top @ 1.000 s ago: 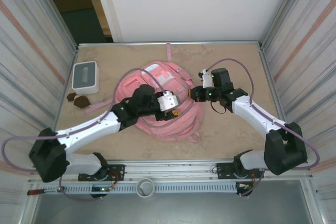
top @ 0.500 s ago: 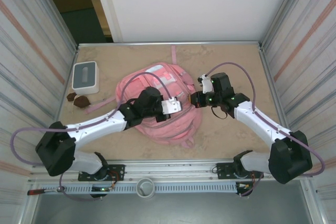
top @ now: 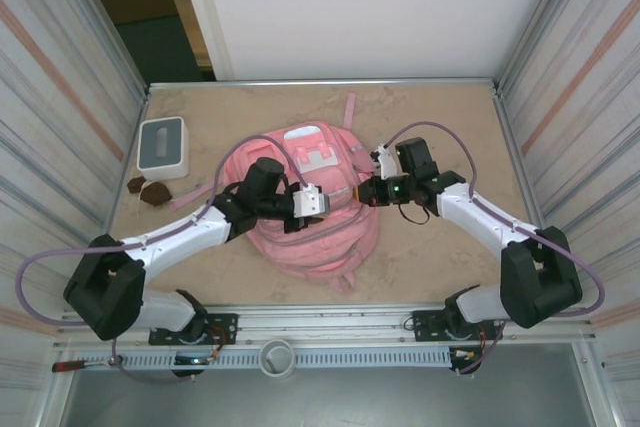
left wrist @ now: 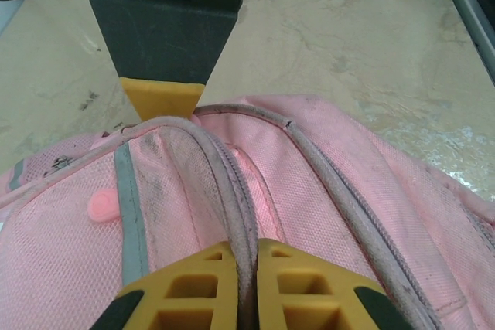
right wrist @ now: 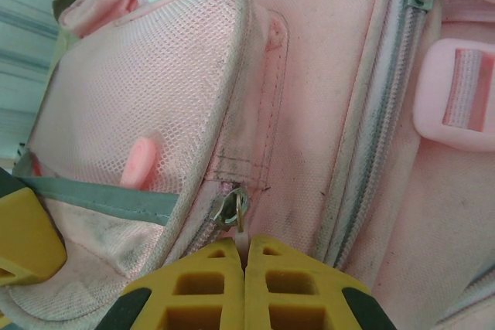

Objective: Pack books, pencil case, and school supplies into a backpack

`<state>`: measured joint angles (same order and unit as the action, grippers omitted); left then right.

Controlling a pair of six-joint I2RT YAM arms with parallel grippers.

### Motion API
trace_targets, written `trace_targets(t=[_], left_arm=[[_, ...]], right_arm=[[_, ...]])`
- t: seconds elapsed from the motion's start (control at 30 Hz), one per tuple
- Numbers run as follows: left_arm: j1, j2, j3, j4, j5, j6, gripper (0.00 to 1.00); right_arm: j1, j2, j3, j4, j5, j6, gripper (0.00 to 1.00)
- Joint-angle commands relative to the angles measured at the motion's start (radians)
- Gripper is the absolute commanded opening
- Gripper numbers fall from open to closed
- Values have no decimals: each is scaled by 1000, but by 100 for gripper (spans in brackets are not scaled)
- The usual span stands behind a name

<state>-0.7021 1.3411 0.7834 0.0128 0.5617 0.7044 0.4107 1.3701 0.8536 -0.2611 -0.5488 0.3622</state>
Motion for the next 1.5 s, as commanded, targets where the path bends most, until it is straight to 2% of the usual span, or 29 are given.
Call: trace_targets(t=[0.0,0.13,0.3,0.43,0.47,0.57,0.6,0.67,0.8,0.87,1.0,1.2,1.27,1.37,1.47], left_arm=[[-3,-6,39,52,203,44,5],[17,13,39,80,218,37,5],[28,56,54,115,227,31,6],[49,111,77,142,237,30,7],[58,129,86,149,233,28,8],[73,171,113,174,185,2,19],[75,181,120,175,161,-2,26],[75,182,124,180,136,-27,45],[75,100,62,252,106,-125,64],[76,25,16,295,32,-174,71],[103,-115,-73,355,-195,-294,78],[228,-290,-226,393,-654,-485,95],[291,-322,-279,386,-781,-522,97],[414,-310,-378,476,-804,-551,97],[514,-237,-433,569,-786,-567,97]], right_arm=[[-50,-3,9,-17,130,21,2],[-68,-51,7,-54,133,-8,14],[-104,-119,-2,-98,140,-36,34],[-135,-174,-4,-127,199,-36,42],[-140,-191,-4,-136,245,-33,43],[-144,-233,4,-171,433,-13,48],[-147,-245,4,-180,504,-5,50],[-154,-267,-2,-187,621,9,53],[-159,-315,-29,-171,810,11,69],[-159,-338,-42,-158,887,-2,77],[-160,-372,-81,-104,1033,-16,97],[-169,-356,-179,34,1225,-16,99],[-188,-317,-228,124,1274,-35,99],[-227,-236,-310,315,1284,-100,99],[-263,-143,-385,540,1218,-179,99]])
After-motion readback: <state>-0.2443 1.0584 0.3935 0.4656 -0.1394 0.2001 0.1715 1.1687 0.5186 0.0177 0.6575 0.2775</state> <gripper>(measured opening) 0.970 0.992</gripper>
